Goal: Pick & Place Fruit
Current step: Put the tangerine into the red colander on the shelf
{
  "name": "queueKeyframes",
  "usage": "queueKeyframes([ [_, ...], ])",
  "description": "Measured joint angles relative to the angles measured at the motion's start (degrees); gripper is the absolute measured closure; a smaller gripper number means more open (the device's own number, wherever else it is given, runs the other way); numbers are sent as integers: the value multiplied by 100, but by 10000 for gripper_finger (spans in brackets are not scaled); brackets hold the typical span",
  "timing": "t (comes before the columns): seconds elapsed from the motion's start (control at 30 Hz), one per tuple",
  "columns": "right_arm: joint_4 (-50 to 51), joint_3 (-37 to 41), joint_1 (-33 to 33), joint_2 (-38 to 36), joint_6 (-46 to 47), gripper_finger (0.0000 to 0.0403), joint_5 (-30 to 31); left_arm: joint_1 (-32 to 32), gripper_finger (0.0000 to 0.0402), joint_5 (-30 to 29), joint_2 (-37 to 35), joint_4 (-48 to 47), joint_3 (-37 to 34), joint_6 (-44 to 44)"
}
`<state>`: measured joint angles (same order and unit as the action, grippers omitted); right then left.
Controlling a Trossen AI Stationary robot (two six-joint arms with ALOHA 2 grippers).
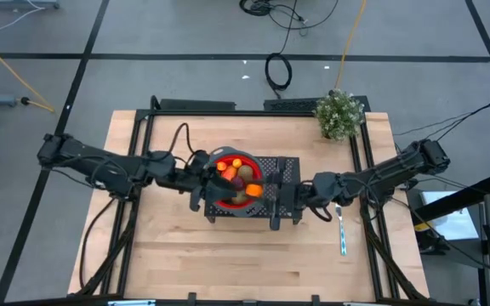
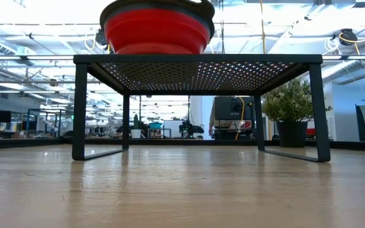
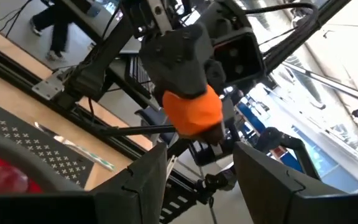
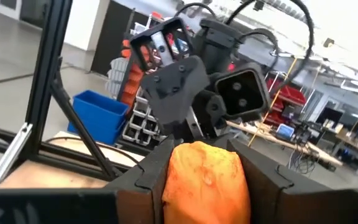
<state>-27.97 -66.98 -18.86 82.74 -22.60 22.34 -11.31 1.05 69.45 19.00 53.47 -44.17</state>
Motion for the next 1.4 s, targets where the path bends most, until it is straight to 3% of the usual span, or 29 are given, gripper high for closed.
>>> queueKeyframes([
  [0.37, 48, 0, -226, 0, -709, 270, 81, 170, 215, 12, 479, 3, 400, -378],
  [0.53, 147, 0, -315, 0, -828, 270, 627, 195, 215, 21, 527, -4, 400, -488],
  [1.17, 317, 5, -144, 0, -494, 270, 463, 332, 214, 217, 705, 227, 396, -499],
  [1.4, 385, 4, -69, 4, -359, 270, 428, 433, 179, 215, 706, 376, 396, -553],
])
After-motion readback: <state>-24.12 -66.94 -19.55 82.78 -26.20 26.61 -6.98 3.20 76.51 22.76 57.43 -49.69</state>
